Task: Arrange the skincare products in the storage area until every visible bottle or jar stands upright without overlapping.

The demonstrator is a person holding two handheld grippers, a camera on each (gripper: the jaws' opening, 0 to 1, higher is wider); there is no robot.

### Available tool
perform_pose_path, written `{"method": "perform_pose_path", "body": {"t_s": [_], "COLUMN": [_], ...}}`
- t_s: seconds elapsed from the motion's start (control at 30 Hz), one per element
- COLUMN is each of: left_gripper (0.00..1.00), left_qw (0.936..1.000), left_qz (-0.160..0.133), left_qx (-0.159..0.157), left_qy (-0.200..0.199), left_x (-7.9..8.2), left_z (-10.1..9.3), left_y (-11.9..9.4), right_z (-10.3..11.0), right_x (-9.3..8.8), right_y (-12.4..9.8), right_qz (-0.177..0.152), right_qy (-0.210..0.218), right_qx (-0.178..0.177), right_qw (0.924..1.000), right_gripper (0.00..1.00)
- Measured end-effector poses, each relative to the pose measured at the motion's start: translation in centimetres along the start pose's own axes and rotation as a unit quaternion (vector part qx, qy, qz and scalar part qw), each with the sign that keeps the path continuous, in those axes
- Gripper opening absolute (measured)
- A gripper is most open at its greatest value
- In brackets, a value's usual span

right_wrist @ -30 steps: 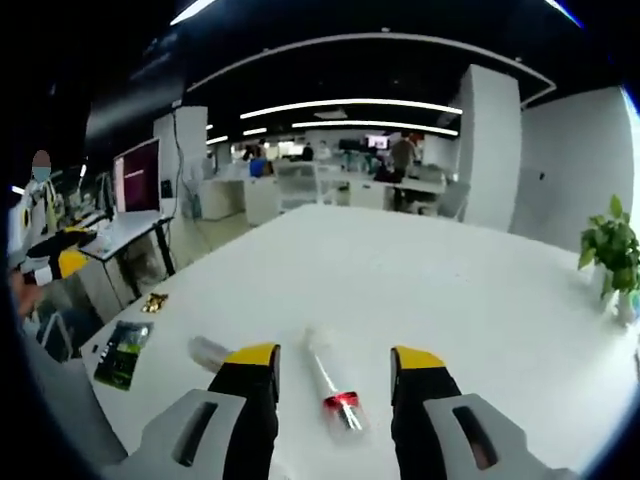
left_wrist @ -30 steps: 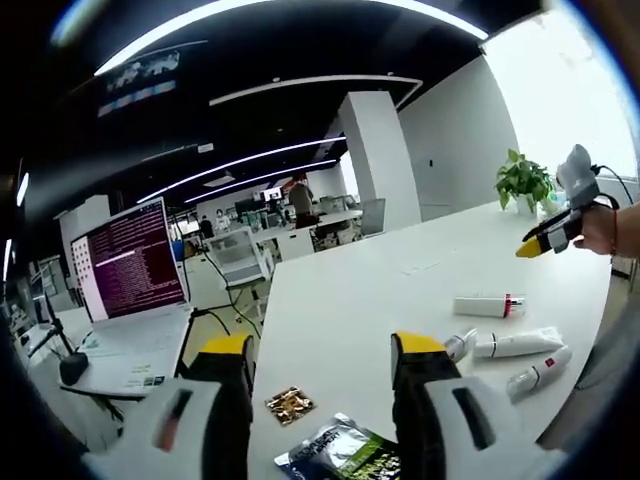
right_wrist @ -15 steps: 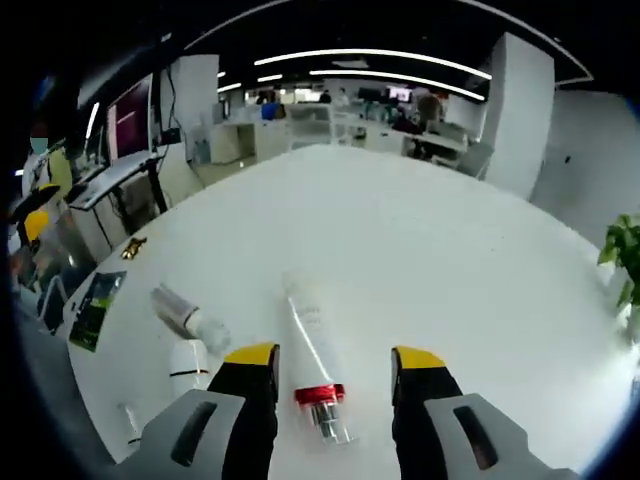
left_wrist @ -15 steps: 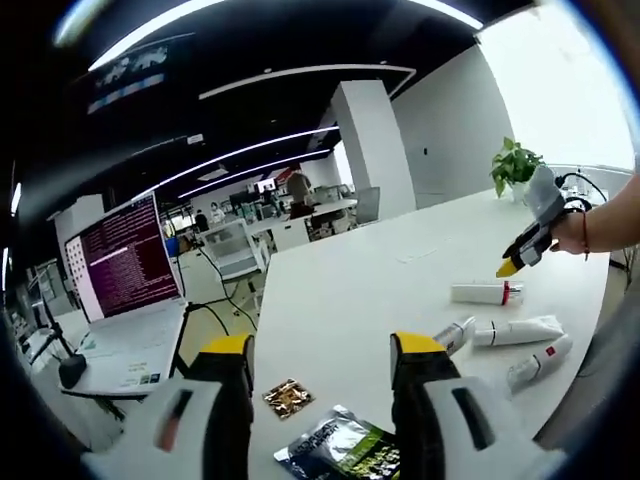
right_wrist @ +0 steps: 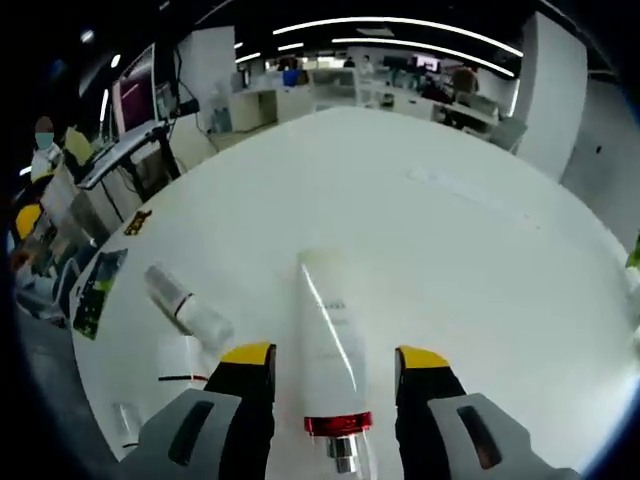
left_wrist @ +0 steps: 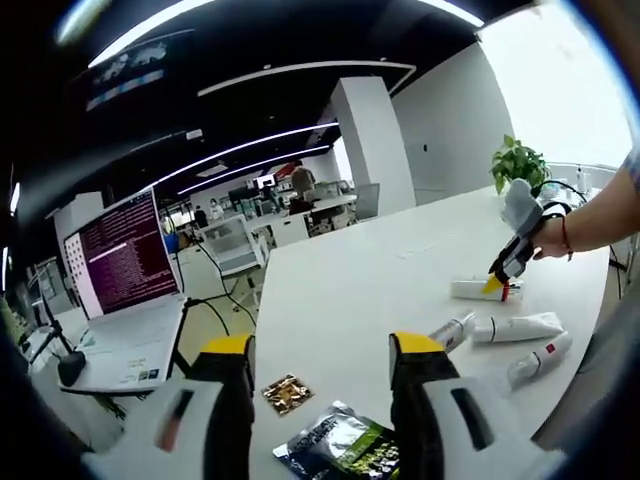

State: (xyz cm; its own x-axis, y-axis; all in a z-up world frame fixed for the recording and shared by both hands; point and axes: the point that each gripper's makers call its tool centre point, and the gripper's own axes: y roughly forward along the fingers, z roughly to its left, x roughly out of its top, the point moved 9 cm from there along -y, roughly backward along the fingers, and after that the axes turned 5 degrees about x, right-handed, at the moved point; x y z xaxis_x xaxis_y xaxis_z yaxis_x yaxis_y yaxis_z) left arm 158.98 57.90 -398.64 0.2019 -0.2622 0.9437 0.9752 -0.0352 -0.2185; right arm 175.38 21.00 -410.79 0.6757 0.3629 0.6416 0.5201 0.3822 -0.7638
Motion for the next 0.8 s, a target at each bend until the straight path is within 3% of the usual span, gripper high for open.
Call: {"method": "perform_pose_path", "body": {"t_s": [0.23,0.4,0.8], "left_gripper": [0.48,0.48,0.47], "left_qw": [1.0000,1.0000,1.0000], "left_qz": [0.002,0.002,0.003], "left_qx": [0.004,0.004,0.001], "left_qy": [-0.003,-0.003,0.000], "left_x": [-0.1,-0.1,-0.1], "left_z": [0.1,0.2,0.0], "left_y": [0.0,0.0,0.0], "right_z": [0.0,-0.1,0.6], "right_x": [-0.5,-1.0,-1.4], "right_y": [0.7,0.9,0.2], "right_qz": [0.031,0.053,0.069], "right_qy": [-0.017,-0.024,-0.047], "right_qx": [0.004,0.006,0.011], "right_qw": [0.9994,0.9983,0.9965], "right_gripper": [0.43,0.33,0.29]}}
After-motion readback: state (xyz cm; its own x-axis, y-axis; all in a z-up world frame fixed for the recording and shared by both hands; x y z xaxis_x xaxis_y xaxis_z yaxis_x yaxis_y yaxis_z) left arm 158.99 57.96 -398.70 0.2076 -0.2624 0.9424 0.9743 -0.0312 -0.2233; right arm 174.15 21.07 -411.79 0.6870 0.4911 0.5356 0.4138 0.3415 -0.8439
